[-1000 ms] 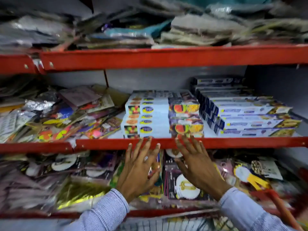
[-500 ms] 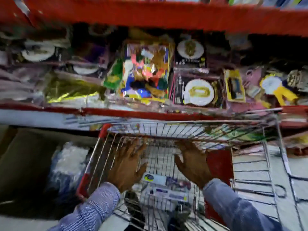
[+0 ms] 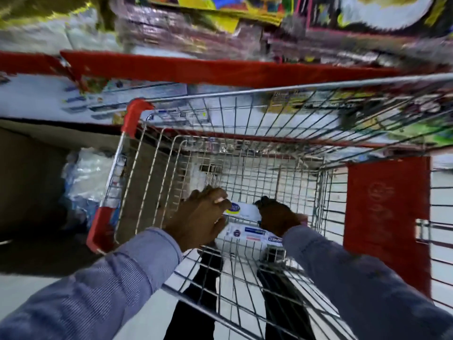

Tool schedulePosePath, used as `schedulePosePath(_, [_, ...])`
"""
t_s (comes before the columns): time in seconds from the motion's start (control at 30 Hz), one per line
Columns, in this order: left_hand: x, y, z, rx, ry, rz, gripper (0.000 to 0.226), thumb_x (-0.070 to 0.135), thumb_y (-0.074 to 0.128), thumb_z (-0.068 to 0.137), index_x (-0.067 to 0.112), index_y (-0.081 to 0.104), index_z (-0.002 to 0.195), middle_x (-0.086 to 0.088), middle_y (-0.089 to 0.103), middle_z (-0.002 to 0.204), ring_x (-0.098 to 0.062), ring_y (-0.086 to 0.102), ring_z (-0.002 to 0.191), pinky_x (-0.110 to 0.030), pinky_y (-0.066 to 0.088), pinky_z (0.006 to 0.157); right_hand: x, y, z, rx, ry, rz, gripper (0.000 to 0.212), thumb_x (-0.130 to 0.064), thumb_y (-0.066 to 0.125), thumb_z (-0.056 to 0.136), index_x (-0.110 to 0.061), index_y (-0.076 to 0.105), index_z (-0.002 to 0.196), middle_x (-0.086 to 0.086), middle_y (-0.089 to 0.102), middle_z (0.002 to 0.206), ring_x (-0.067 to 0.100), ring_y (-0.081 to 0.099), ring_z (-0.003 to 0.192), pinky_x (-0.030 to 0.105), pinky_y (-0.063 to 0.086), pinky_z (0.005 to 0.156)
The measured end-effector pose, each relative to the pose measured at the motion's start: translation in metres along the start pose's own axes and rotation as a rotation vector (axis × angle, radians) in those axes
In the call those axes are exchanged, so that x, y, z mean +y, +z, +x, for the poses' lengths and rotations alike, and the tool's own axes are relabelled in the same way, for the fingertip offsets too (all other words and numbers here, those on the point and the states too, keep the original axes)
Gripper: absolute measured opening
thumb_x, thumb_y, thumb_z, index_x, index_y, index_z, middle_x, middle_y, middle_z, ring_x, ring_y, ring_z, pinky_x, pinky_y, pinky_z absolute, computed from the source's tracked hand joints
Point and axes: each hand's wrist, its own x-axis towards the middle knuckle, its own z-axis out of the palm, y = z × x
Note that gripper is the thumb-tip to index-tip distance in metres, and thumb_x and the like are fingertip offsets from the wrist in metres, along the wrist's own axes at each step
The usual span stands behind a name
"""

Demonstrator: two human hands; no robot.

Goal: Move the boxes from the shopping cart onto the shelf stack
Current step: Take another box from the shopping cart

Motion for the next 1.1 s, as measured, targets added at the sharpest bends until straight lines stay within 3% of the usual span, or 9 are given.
schedulePosePath(0.07, [0.009, 0.015, 0.006, -0.107, 0.016, -0.056, 0.027, 0.013, 0.052, 0.094, 0.003, 0.063, 0.117, -0.024, 0.061, 0.117, -0.037, 0.056, 0.107, -0.025, 0.048, 0.081, 0.006, -0.003, 0.003, 0.035, -0.017, 0.009, 0.059, -0.021, 0.060, 0.087, -0.007, 0.036, 0.140, 0.018, 0.049, 0.137, 0.036, 0.054, 0.119, 0.043, 0.050, 0.093])
schedulePosePath(0.17, [0.014, 0.032, 0.015, -0.355, 0.187, -0.015, 0.017, 0.019, 0.065, 0.084, 0.008, 0.067, 0.097, -0.014, 0.068, 0.088, -0.036, 0.066, 0.080, -0.034, 0.051, 0.062, 0.018, -0.019, 0.000, 0.117, -0.041, 0.050, 0.054, -0.023, 0.063, 0.084, -0.008, 0.044, 0.132, 0.016, 0.054, 0.127, 0.037, 0.057, 0.113, 0.042, 0.050, 0.087])
schedulePosePath(0.33, [0.022, 0.061, 0.033, -0.558, 0.082, -0.007, 0.051, 0.024, 0.061, 0.091, 0.003, 0.046, 0.135, -0.018, 0.059, 0.125, -0.039, 0.058, 0.107, -0.050, 0.051, 0.088, 0.026, -0.058, -0.022, 0.292, -0.098, 0.047, 0.053, -0.030, 0.065, 0.080, -0.009, 0.049, 0.126, 0.016, 0.057, 0.121, 0.037, 0.061, 0.104, 0.042, 0.051, 0.079])
schedulePosePath(0.47, [0.031, 0.074, 0.047, -0.592, -0.036, -0.042, 0.049, 0.010, 0.047, 0.099, -0.001, 0.031, 0.144, -0.022, 0.054, 0.129, -0.039, 0.057, 0.111, -0.050, 0.049, 0.091, 0.024, -0.087, -0.046, 0.451, -0.175, 0.039, 0.052, -0.033, 0.064, 0.078, -0.011, 0.052, 0.123, 0.014, 0.061, 0.116, 0.036, 0.062, 0.102, 0.039, 0.052, 0.079])
schedulePosePath(0.53, [0.040, 0.067, 0.053, -0.580, -0.087, -0.025, 0.046, 0.011, 0.045, 0.099, 0.001, 0.035, 0.143, -0.020, 0.056, 0.127, -0.038, 0.058, 0.110, -0.047, 0.049, 0.089, 0.022, -0.103, -0.060, 0.503, -0.216, 0.012, 0.052, -0.035, 0.065, 0.078, -0.012, 0.053, 0.123, 0.014, 0.063, 0.115, 0.035, 0.062, 0.102, 0.038, 0.051, 0.079])
schedulePosePath(0.67, [0.051, 0.022, 0.048, -0.450, -0.102, 0.027, 0.032, 0.020, 0.050, 0.100, 0.014, 0.054, 0.131, -0.010, 0.062, 0.125, -0.032, 0.058, 0.113, -0.036, 0.045, 0.084, 0.013, -0.147, -0.088, 0.577, -0.281, -0.023, 0.056, -0.038, 0.065, 0.078, -0.014, 0.052, 0.127, 0.013, 0.065, 0.117, 0.034, 0.063, 0.102, 0.039, 0.054, 0.081])
schedulePosePath(0.77, [0.045, -0.036, 0.033, -0.291, -0.055, -0.083, 0.050, 0.021, 0.067, 0.085, 0.013, 0.054, 0.132, -0.009, 0.065, 0.122, -0.030, 0.063, 0.106, -0.032, 0.053, 0.082, 0.001, -0.193, -0.121, 0.653, -0.344, -0.059, 0.050, -0.039, 0.065, 0.080, -0.016, 0.053, 0.124, 0.010, 0.066, 0.111, 0.032, 0.063, 0.099, 0.035, 0.051, 0.078])
schedulePosePath(0.97, [0.063, -0.200, -0.008, 0.170, -0.050, -0.043, 0.052, 0.043, 0.070, 0.054, 0.027, 0.071, 0.104, 0.003, 0.076, 0.078, -0.018, 0.071, 0.063, -0.021, 0.053, 0.048, -0.036, -0.315, -0.215, 0.827, -0.381, -0.152, 0.044, -0.042, 0.064, 0.081, -0.019, 0.056, 0.118, 0.009, 0.068, 0.108, 0.032, 0.064, 0.096, 0.036, 0.053, 0.075])
schedulePosePath(1.1, [0.077, -0.301, -0.026, 0.391, -0.110, 0.099, 0.058, 0.058, 0.071, 0.055, 0.041, 0.066, 0.111, 0.012, 0.076, 0.093, -0.012, 0.071, 0.081, -0.024, 0.054, 0.062, -0.067, -0.398, -0.291, 0.929, -0.452, -0.146, 0.033, -0.038, 0.063, 0.081, -0.021, 0.058, 0.109, 0.009, 0.070, 0.104, 0.030, 0.066, 0.093, 0.037, 0.055, 0.071])
